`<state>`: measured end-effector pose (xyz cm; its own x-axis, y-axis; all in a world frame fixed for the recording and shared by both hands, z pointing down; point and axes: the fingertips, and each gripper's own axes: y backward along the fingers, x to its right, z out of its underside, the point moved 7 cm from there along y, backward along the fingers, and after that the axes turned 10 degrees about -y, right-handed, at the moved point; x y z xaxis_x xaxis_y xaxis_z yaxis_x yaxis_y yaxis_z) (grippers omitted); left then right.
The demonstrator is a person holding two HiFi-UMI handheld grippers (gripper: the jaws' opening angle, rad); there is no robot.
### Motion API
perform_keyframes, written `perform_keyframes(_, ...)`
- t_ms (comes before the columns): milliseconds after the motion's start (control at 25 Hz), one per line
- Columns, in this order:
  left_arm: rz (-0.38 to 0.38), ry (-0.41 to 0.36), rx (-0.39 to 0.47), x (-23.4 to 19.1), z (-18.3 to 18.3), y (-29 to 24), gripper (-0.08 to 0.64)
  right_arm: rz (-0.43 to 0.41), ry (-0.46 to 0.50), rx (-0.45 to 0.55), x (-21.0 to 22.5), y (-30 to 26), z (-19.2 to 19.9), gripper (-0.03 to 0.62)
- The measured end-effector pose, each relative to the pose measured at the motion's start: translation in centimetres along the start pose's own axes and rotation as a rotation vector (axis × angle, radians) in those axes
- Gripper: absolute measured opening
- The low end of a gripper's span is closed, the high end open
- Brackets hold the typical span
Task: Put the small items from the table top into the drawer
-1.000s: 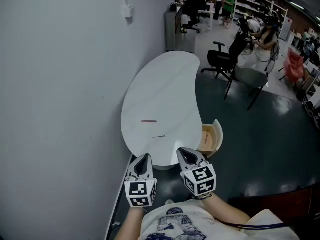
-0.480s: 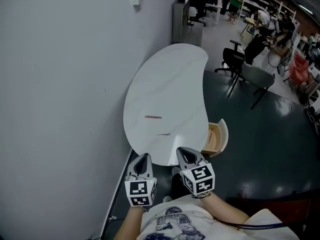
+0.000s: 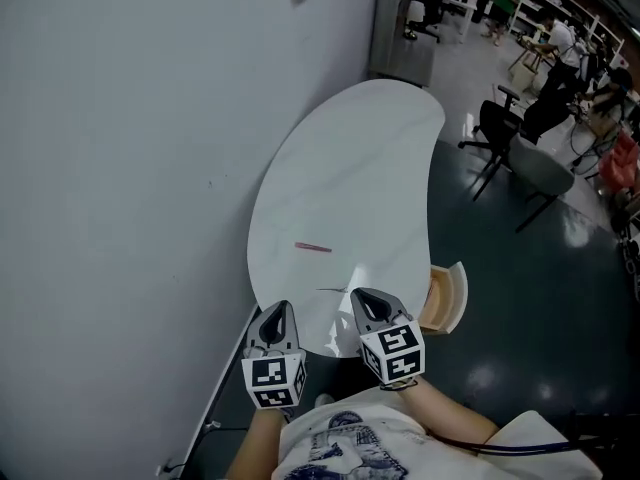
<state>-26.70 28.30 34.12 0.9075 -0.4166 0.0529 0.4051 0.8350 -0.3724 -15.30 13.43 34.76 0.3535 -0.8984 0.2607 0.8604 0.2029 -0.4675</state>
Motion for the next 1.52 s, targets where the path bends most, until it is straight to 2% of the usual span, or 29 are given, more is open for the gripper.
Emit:
perform_keyframes(520,-0.139,0.068,-0.079,-1.5,-0.7,-8.9,0.034,-0.137,0.054,-0.090,5.8,-9.7,-3.6,0.021)
perform_keyframes(800,-0.167,0.108,-0.120,-1.7,0.4,-12.8,0.034,-0.271,0.091,-0.180,7.5,-14.2,-2.6,0.023)
perform_keyframes(1160,-0.207,0.150,-0.192,-2.8,2.6,-15.5,0.034,-0.311,0.139,-0.276,8.5,-18.3,-0.9,0.029)
perform_keyframes(1520,-0.229,0.193,-0.248,-4.4,4.6,-17.3,0.034,-0.379,0.177,-0.391,8.2,-23.1,0.9,0.147)
